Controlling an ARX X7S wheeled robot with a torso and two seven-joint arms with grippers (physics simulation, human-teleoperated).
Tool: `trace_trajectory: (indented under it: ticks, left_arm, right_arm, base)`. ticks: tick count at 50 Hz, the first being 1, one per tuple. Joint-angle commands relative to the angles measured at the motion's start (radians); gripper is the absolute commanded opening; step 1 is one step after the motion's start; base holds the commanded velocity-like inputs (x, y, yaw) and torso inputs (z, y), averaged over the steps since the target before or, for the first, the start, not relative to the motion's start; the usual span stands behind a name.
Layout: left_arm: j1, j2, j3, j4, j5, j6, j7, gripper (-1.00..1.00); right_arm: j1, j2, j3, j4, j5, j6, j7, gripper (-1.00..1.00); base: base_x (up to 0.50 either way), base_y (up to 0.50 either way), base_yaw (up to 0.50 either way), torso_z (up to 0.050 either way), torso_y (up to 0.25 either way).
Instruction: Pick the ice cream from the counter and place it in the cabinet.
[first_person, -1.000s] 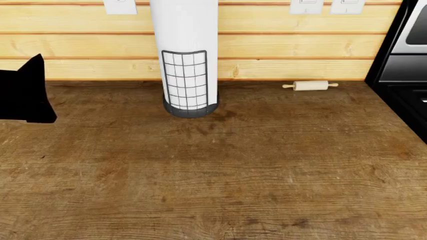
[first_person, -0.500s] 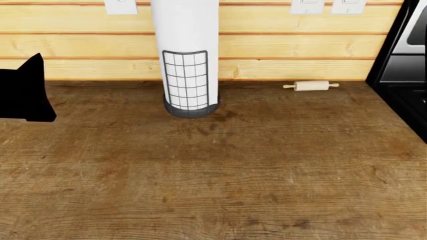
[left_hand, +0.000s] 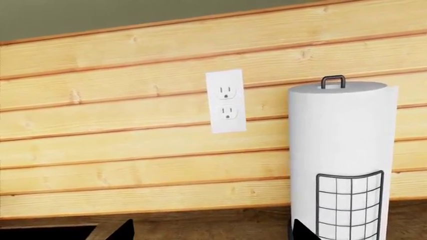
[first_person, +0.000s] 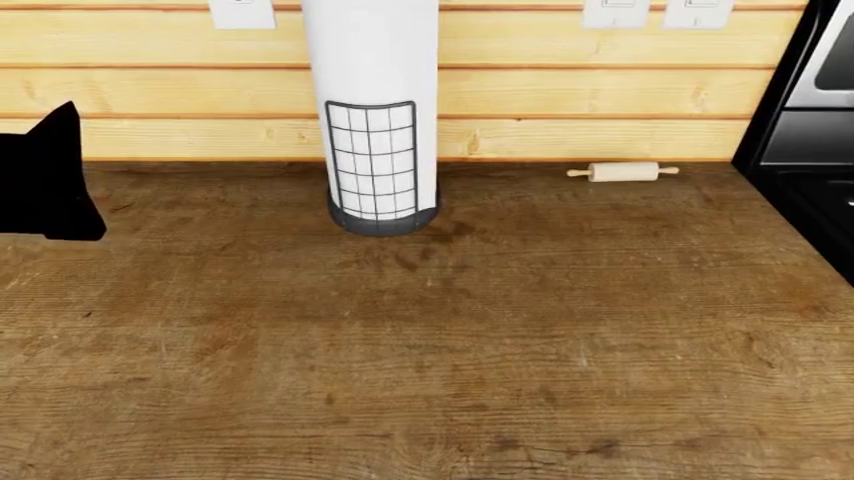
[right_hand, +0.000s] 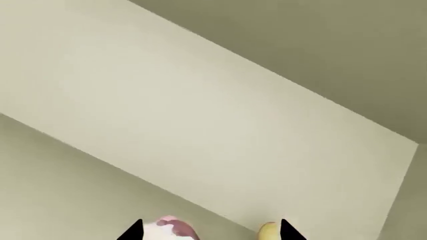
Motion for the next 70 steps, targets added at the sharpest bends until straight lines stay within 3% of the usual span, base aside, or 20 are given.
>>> trace_trajectory:
  ticks: [1,14,54,60,70]
  left_arm:
    - [-0.015,-0.008,0.014,0.001,-0.010,0.005,-0.010,1.00]
    - [-0.029,-0.009,0.029,0.000,-0.012,0.009,-0.014,1.00]
    - [-0.007,-0.013,0.013,-0.003,0.001,0.021,0.006,1.00]
    - [-0.012,-0.013,0.019,-0.003,0.002,0.022,0.006,1.00]
    - [-0.024,-0.009,0.034,-0.006,0.002,0.024,0.005,1.00]
  right_arm:
    - [-0.002,0.057,0.034,0.025,0.232,0.145,-0.004,1.00]
    - [0.100,0.068,0.035,-0.022,0.228,0.199,-0.001,1.00]
    - [0.160,0.094,0.122,-0.425,0.293,0.577,0.031,1.00]
    - [0.174,0.135,0.111,-0.441,0.476,0.581,0.164,1.00]
    - [0.174,0.255,0.076,-0.489,0.984,0.581,0.562,1.00]
  base:
    - [0.00,0.00,0.00,0.000,0.000]
    - [0.00,0.00,0.00,0.000,0.000]
    - [0.00,0.00,0.00,0.000,0.000]
    - [0.00,0.00,0.00,0.000,0.000]
    - [0.00,0.00,0.00,0.000,0.000]
